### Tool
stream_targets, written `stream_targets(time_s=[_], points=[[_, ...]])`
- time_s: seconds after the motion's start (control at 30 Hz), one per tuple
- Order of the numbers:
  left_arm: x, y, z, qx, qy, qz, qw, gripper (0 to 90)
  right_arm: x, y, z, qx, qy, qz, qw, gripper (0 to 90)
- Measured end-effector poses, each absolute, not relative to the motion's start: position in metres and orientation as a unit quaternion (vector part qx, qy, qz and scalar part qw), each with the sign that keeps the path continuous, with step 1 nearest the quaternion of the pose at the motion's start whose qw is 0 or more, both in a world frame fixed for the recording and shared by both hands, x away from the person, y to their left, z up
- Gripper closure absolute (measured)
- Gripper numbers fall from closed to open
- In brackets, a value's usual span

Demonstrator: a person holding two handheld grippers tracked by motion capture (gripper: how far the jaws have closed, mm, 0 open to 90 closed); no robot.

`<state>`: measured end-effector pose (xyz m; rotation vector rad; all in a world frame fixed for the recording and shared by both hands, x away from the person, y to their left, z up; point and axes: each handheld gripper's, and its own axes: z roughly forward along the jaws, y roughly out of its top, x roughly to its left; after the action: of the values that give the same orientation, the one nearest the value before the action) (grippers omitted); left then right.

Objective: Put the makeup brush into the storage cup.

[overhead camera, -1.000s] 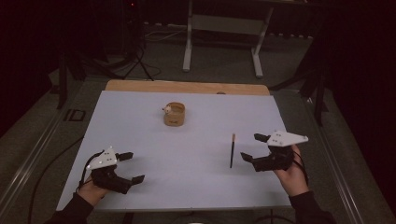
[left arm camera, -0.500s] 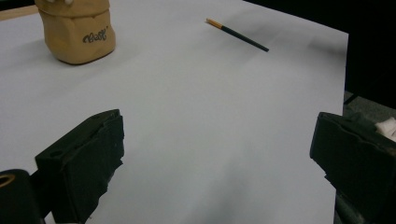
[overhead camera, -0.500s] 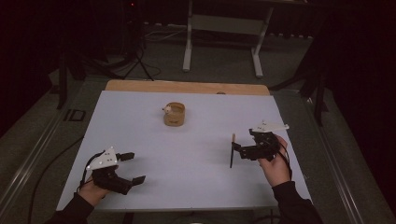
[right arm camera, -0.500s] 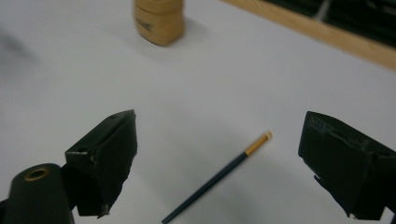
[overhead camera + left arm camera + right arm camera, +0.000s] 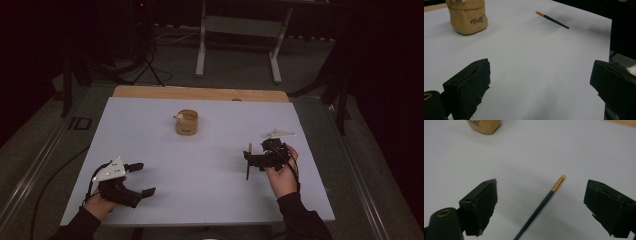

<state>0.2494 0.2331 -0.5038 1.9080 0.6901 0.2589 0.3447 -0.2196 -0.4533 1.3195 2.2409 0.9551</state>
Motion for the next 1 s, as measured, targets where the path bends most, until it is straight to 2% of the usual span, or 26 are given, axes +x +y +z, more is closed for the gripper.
stream_targets(time_s=[0.17,0.3,0.53,0.67,0.97,1.0], points=[[0.25,0.233,-0.504,0.796,0.289,0.109,0.521,3.6,0.348,-0.21,-0.456,0.505,0.781,0.313,0.193,10.9],[0.251,0.233,-0.505,0.794,0.292,0.108,0.522,3.7,0.353,-0.203,-0.457,0.52,0.777,0.309,0.177,10.3],[0.251,0.234,-0.504,0.793,0.294,0.105,0.524,3.7,0.361,-0.194,-0.462,0.566,0.754,0.275,0.19,10.3],[0.251,0.234,-0.504,0.789,0.299,0.104,0.527,3.7,0.367,-0.192,-0.466,0.581,0.756,0.257,0.161,10.4],[0.252,0.233,-0.505,0.791,0.298,0.101,0.524,3.6,0.378,-0.187,-0.474,0.627,0.738,0.222,0.111,24.8],[0.252,0.233,-0.506,0.791,0.299,0.101,0.525,3.6,0.378,-0.186,-0.474,0.632,0.736,0.217,0.109,31.9]])
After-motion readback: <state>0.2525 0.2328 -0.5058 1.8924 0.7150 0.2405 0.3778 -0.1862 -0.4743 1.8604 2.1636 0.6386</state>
